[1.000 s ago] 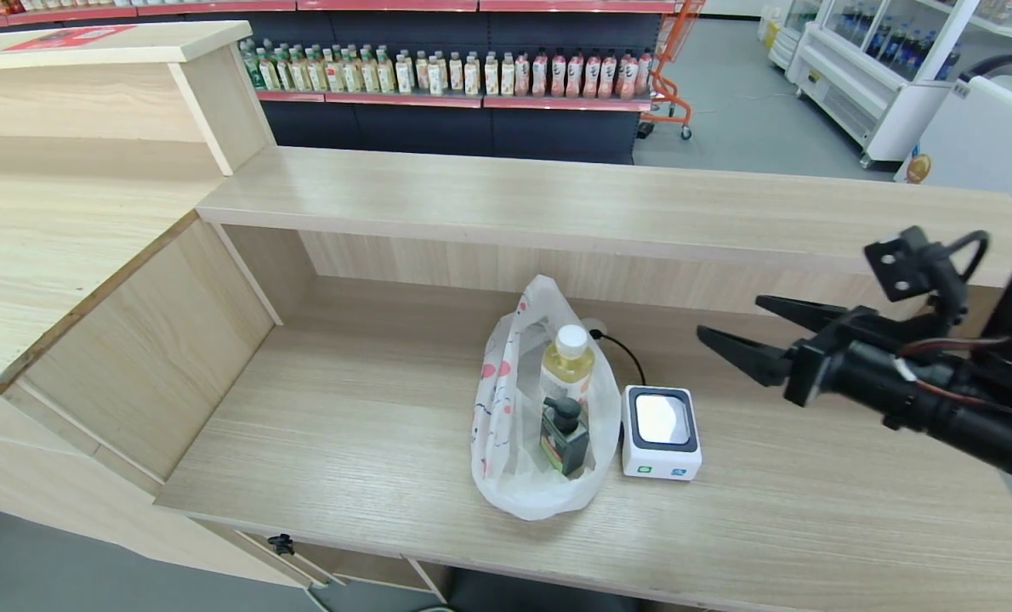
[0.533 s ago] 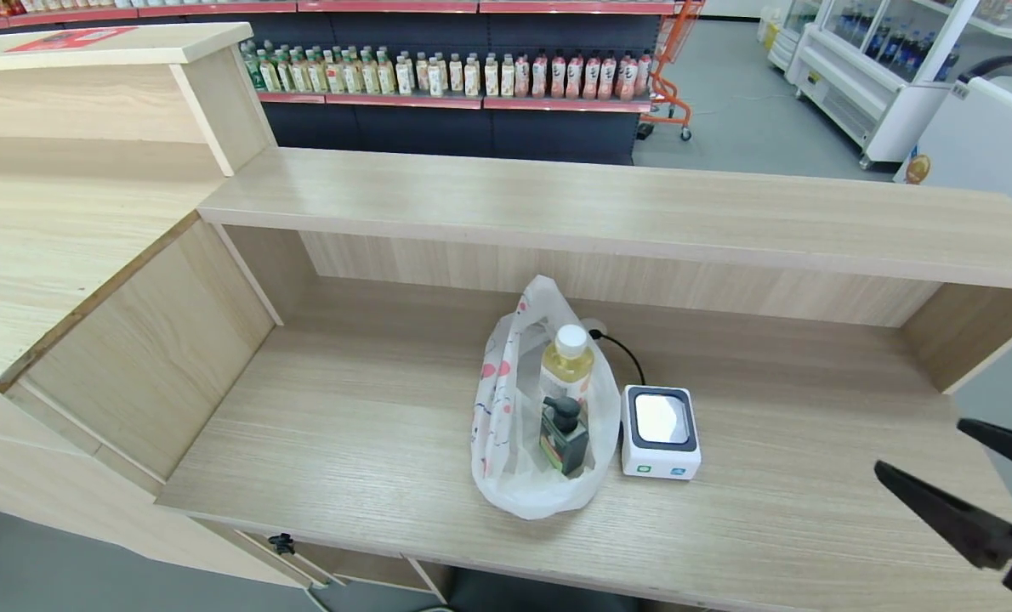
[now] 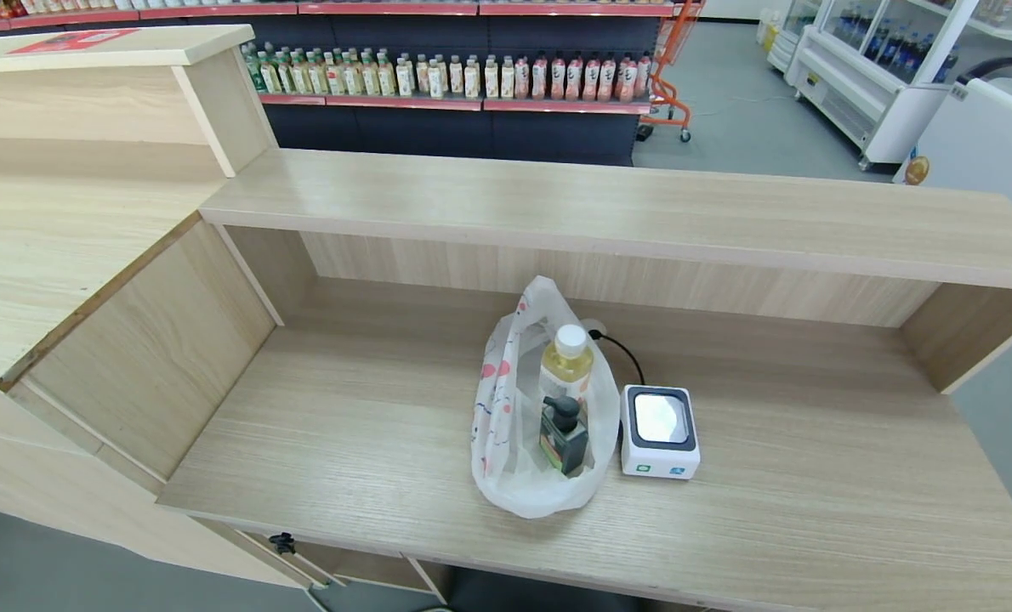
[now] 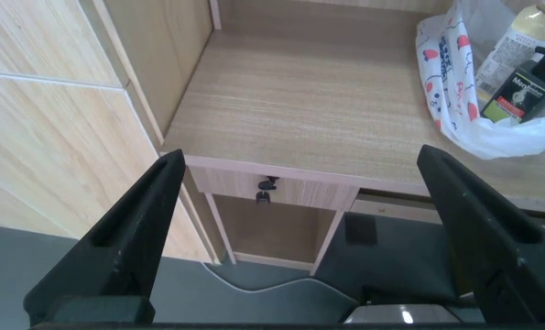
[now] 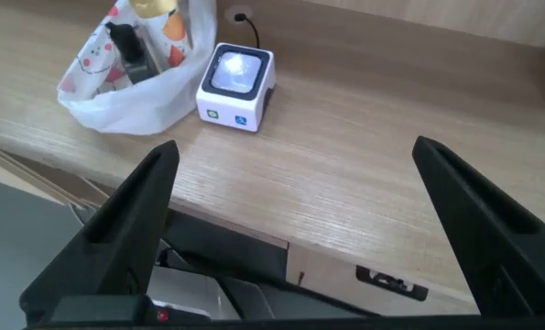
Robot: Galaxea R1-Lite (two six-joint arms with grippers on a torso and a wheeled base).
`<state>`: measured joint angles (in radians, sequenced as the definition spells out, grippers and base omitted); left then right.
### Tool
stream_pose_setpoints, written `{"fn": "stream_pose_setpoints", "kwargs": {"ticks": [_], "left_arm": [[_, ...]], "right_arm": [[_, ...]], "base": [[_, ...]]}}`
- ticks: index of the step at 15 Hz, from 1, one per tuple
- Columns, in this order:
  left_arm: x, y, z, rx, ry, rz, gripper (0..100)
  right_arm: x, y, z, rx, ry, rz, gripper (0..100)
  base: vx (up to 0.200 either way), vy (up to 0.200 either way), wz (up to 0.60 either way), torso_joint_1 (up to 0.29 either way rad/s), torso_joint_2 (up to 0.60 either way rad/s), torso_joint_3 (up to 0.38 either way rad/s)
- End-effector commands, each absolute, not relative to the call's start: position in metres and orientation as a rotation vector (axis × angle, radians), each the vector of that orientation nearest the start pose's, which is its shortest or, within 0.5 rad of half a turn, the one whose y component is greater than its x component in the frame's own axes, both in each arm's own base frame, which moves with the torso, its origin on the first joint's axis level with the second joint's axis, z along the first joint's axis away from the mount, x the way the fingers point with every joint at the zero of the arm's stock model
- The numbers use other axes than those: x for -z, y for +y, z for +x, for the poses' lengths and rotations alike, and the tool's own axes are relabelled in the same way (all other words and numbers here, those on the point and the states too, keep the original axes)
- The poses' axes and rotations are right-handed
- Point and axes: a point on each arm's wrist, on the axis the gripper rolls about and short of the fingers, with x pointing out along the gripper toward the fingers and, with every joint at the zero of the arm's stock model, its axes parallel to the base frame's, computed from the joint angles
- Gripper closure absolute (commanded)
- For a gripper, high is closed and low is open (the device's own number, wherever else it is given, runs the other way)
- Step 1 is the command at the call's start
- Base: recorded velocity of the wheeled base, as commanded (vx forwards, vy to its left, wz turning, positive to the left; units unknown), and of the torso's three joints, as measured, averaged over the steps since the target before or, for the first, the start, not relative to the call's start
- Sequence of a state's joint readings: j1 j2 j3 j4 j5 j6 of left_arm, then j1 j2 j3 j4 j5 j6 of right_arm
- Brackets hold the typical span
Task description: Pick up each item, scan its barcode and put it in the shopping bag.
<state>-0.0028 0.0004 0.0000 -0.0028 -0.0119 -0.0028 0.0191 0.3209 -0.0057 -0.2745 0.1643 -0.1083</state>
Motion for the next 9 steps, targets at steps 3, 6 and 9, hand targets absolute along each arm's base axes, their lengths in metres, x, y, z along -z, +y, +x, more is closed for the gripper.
{"fn": "stream_pose_setpoints", "kwargs": {"ticks": [3,6,9], "left_arm": [[-0.076,0.0,-0.023,0.015,-0.003,-0.002,0],[-0.076,0.0,-0.023,0.015,-0.003,-0.003,0],[-0.076,0.0,-0.023,0.015,-0.003,-0.003,0]], "right_arm": [[-0.085,0.004,-0.02,-0.141,-0.045,-0.104,0],[-0.077,0.003,-0.023,-0.139,-0.021,-0.105,0],[-0.075,0.003,-0.023,-0.114,0.002,-0.102,0]], "base": [[0.0,0.0,0.0,0.0,0.0,0.0],[0.0,0.0,0.0,0.0,0.0,0.0],[0.0,0.0,0.0,0.0,0.0,0.0]]}}
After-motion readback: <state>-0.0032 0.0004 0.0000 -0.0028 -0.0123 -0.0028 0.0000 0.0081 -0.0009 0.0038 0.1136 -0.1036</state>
